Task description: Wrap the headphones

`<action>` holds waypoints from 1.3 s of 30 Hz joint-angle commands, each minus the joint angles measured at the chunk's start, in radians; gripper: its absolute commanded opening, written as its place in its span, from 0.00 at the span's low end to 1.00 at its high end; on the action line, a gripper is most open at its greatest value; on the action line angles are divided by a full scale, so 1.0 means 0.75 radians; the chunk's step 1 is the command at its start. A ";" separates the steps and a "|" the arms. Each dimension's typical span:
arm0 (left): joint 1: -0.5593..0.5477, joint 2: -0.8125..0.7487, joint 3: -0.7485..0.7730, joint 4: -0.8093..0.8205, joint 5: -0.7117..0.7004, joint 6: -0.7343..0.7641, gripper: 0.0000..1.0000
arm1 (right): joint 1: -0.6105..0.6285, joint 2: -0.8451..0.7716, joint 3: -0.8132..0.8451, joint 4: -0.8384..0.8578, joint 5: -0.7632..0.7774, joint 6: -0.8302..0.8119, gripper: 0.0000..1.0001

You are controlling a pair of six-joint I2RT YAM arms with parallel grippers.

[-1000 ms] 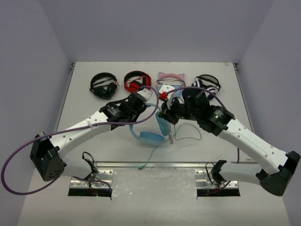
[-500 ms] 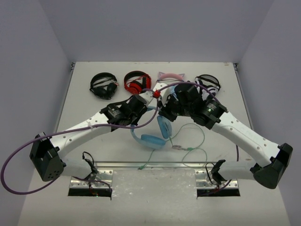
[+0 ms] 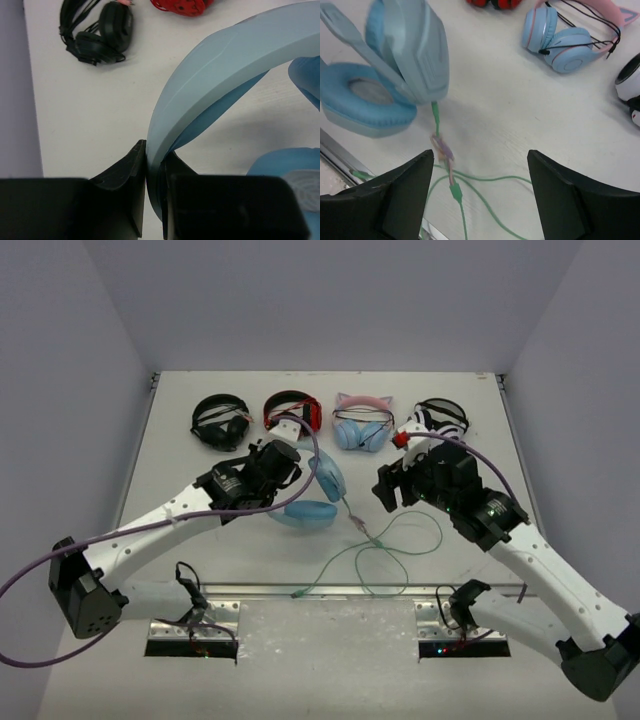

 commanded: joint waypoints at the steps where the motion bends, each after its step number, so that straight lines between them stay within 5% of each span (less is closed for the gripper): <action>1: -0.013 -0.162 0.112 0.066 -0.192 -0.147 0.00 | -0.049 -0.096 -0.139 0.100 -0.064 0.110 0.77; 6: -0.011 -0.217 0.204 -0.036 -0.213 -0.249 0.00 | -0.053 -0.121 -0.297 0.141 -0.261 0.110 0.79; 7: -0.011 -0.220 0.217 -0.046 -0.211 -0.259 0.00 | -0.055 -0.114 -0.348 0.153 -0.286 0.110 0.87; 12: -0.011 -0.234 0.341 -0.144 -0.217 -0.312 0.00 | -0.053 -0.100 -0.504 0.252 -0.236 0.110 0.88; 16: -0.011 -0.232 0.419 -0.210 -0.256 -0.339 0.00 | -0.053 -0.071 -0.600 0.319 -0.329 0.179 0.72; 17: -0.013 -0.232 0.431 -0.218 -0.268 -0.343 0.00 | -0.055 -0.071 -0.626 0.358 -0.382 0.198 0.59; 20: -0.011 -0.232 0.468 -0.251 -0.311 -0.355 0.00 | -0.053 -0.084 -0.712 0.452 -0.407 0.272 0.44; 27: -0.011 -0.191 0.515 -0.278 -0.405 -0.374 0.00 | -0.053 -0.221 -0.829 0.512 -0.391 0.386 0.30; 32: -0.011 -0.164 0.513 -0.265 -0.428 -0.386 0.00 | -0.053 -0.260 -0.817 0.432 -0.379 0.413 0.32; 35: -0.011 -0.154 0.497 -0.241 -0.419 -0.388 0.00 | -0.053 -0.294 -0.815 0.411 -0.377 0.415 0.22; 36: -0.011 -0.152 0.493 -0.239 -0.419 -0.390 0.00 | -0.053 -0.304 -0.798 0.397 -0.385 0.417 0.22; 39: -0.011 -0.138 0.474 -0.220 -0.399 -0.386 0.00 | -0.053 -0.325 -0.788 0.421 -0.477 0.429 0.57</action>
